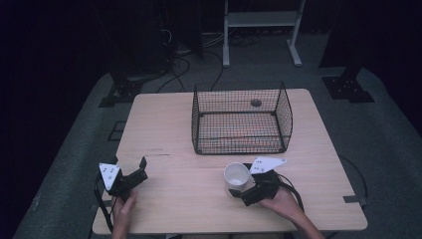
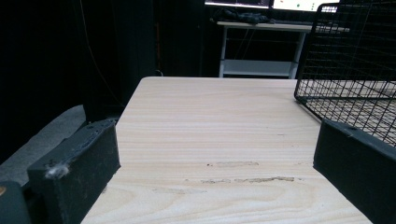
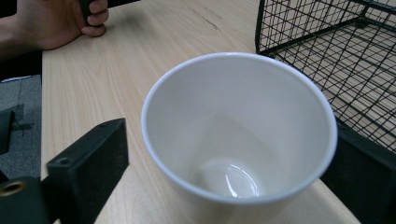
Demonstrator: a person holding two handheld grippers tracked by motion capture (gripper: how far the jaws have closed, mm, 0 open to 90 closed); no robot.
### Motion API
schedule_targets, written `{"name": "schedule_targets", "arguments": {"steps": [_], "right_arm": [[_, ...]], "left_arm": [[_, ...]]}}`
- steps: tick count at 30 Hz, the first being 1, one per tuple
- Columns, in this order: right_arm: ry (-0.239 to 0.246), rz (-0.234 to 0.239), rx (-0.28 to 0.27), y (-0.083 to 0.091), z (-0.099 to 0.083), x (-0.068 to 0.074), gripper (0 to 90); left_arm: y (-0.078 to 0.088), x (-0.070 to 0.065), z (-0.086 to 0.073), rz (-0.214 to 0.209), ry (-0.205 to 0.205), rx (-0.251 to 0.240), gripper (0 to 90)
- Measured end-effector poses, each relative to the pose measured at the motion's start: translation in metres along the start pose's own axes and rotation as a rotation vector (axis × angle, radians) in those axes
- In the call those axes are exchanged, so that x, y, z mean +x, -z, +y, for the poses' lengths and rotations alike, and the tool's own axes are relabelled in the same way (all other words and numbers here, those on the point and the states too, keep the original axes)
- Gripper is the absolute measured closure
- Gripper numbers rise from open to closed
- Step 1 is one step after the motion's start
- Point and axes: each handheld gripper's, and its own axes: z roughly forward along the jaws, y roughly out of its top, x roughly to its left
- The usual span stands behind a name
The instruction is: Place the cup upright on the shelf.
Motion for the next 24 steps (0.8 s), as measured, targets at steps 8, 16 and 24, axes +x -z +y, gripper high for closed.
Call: {"name": "schedule_targets", "arguments": {"steps": [8,16,24], "right_arm": [[0.009,-0.003,-0.024,-0.001,0.001,-0.003,19.0],[-0.007,0.038,-0.027,0.003,0.008,-0.006,19.5],[-0.043,0.101,-0.038,0.010,0.027,-0.022,19.5]], "left_arm": [[0.000,0.000,0.000,-0.001,0.005,-0.001,0.0],[0.000,0.000,0.000,-0.001,-0.001,0.000,0.0],[0.000,0.000,0.000,0.001,0.003,0.000,0.0]]}}
